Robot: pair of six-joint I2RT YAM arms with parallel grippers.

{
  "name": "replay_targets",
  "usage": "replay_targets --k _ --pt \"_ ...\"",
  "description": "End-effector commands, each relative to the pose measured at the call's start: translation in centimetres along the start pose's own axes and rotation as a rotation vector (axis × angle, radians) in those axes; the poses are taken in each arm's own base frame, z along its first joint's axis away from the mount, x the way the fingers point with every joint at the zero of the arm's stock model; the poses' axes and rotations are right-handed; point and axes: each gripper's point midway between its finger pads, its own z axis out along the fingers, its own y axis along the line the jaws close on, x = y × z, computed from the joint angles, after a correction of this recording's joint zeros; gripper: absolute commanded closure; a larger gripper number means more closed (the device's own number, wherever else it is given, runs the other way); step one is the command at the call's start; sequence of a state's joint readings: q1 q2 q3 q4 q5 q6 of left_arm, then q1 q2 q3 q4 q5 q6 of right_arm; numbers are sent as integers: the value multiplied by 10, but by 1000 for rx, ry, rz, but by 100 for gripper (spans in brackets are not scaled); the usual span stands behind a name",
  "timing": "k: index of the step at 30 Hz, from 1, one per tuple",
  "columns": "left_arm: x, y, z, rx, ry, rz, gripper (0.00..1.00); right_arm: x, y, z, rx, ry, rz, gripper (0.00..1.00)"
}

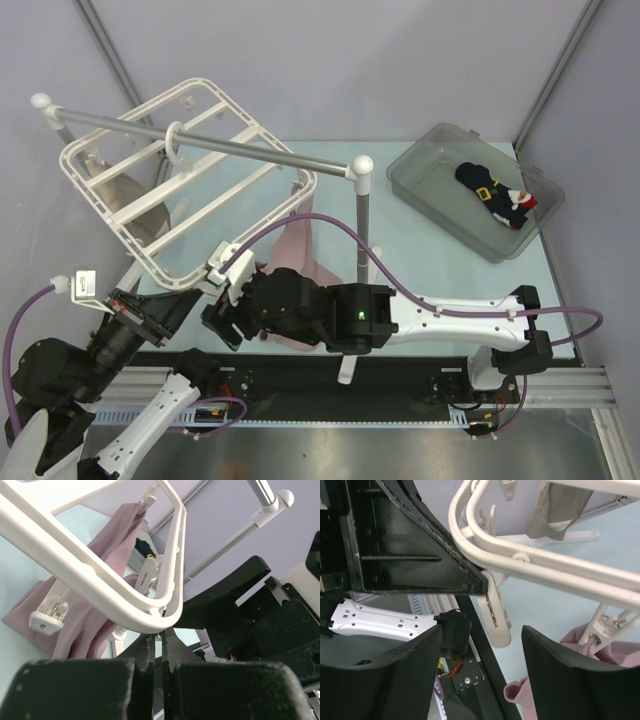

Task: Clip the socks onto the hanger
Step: Open the clamp at the hanger, then pick up the sock from the bin.

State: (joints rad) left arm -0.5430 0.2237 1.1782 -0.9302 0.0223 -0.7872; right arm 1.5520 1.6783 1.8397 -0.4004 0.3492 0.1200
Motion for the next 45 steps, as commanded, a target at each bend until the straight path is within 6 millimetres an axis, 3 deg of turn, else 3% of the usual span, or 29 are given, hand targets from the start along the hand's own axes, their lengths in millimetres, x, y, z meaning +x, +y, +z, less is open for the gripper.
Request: replay_targets --k 1,7,11,12,14,15,16,20,23,28,33,37,38,40,42,43,44,45 --pt "2 5 1 -25 11 -19 100 -28 -2 -27 -19 -73 48 28" --pt "5 9 0 -38 15 -11 100 -12 -7 -62 23 11 17 23" --pt "5 9 0 -42 19 -5 100 11 -11 -92 47 92 3 26" --pt "5 9 -1 -41 17 -3 100 20 -20 -101 93 113 -11 27" --pt "6 11 -1 -44 21 0 100 12 -29 -126 117 81 10 32" --pt "7 11 0 -47 22 -2 100 18 -37 -133 140 90 3 35" --pt "7 11 -1 -45 22 0 100 7 -45 -151 138 53 32 36" --pt "9 14 -1 -50 27 1 100 -1 -72 -191 188 19 77 44" --pt "9 13 -2 -51 28 1 100 7 -100 -214 286 30 81 44" --pt "8 13 -4 -48 25 3 100 33 -192 -255 726 46 152 42" --pt "10 15 -4 -53 31 3 100 63 -261 -301 1120 36 243 36" --pt "11 15 -4 -56 33 3 100 71 -306 -344 1384 -65 339 33" --pt "11 16 -3 -56 33 1 100 68 -326 -347 1449 -132 407 31" --pt "12 16 -3 -57 34 1 100 89 -349 -350 1504 -52 394 29" --pt "11 16 -3 -56 33 4 100 101 -387 -357 1548 -72 502 29" --pt "11 16 -3 -56 33 6 100 121 -404 -351 1546 -11 531 29" --pt "11 16 -4 -56 33 6 100 123 -418 -336 1464 -19 573 28" --pt "12 16 -4 -57 34 6 100 133 -439 -359 1536 -31 621 28"
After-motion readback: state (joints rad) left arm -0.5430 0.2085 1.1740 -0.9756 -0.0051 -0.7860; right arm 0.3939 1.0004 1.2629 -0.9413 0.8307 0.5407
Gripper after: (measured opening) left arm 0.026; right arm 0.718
